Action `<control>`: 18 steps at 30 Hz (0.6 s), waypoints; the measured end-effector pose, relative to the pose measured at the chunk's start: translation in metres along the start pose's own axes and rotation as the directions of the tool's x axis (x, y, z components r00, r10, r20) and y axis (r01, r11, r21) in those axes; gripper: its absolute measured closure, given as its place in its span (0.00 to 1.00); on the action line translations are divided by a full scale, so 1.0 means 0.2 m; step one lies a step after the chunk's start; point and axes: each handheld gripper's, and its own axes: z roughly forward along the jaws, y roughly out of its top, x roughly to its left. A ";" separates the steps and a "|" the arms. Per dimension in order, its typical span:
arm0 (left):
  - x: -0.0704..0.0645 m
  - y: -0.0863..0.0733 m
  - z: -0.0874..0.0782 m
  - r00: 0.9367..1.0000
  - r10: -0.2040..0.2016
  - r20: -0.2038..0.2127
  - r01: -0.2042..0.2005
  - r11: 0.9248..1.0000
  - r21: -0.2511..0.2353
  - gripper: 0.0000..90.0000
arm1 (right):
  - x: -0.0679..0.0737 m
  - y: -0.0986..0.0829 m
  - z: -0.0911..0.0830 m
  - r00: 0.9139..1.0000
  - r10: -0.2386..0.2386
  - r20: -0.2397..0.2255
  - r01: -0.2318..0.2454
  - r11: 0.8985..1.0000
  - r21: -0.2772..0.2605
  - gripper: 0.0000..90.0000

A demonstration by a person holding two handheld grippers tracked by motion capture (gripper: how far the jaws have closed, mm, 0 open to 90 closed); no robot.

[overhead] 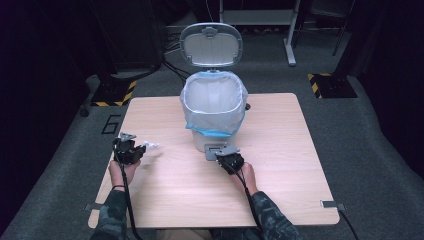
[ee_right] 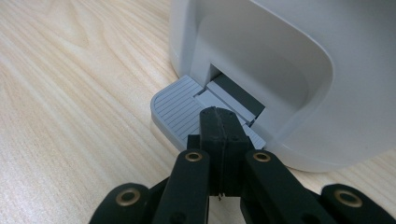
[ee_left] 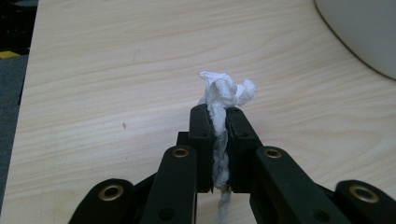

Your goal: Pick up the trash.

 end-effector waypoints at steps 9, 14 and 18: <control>-0.03 0.07 -0.07 0.999 0.036 0.009 -0.035 0.999 -0.030 0.92 | 0.00 0.00 0.00 1.000 -0.004 0.000 0.004 1.000 -0.004 1.00; -0.05 0.11 -0.10 0.999 0.047 0.008 -0.047 0.998 -0.043 0.92 | -0.01 0.00 0.01 1.000 -0.030 0.003 0.030 0.999 -0.019 1.00; -0.06 0.14 -0.13 0.998 0.063 0.009 -0.063 0.997 -0.053 0.92 | -0.01 0.00 0.00 1.000 -0.014 0.000 0.014 1.000 -0.008 1.00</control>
